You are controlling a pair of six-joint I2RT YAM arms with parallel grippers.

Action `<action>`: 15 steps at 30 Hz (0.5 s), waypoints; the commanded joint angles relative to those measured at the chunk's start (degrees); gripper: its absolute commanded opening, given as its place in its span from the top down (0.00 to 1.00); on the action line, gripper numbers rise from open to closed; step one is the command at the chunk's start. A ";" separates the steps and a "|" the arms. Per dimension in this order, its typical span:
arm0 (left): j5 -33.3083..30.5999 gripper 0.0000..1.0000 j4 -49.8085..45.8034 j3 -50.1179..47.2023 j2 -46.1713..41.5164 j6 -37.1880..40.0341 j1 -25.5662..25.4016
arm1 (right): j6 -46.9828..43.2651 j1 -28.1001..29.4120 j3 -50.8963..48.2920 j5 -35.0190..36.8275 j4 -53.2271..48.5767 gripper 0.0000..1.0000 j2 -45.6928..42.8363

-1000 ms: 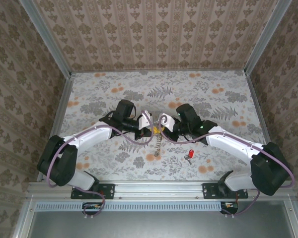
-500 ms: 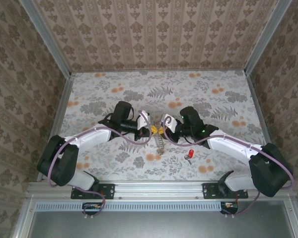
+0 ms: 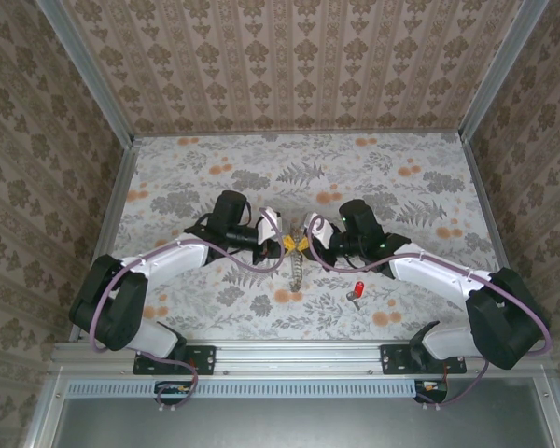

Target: Put the keys on the keyring

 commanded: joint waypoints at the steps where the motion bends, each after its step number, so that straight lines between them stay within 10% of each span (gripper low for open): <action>1: -0.76 0.90 -4.64 1.99 -0.82 2.84 -0.50 | -1.18 0.28 2.78 -0.36 -2.15 1.00 -0.37; 15: -2.04 0.90 -8.22 5.07 1.06 4.70 -2.28 | -4.59 2.98 8.41 4.87 -11.50 1.00 0.16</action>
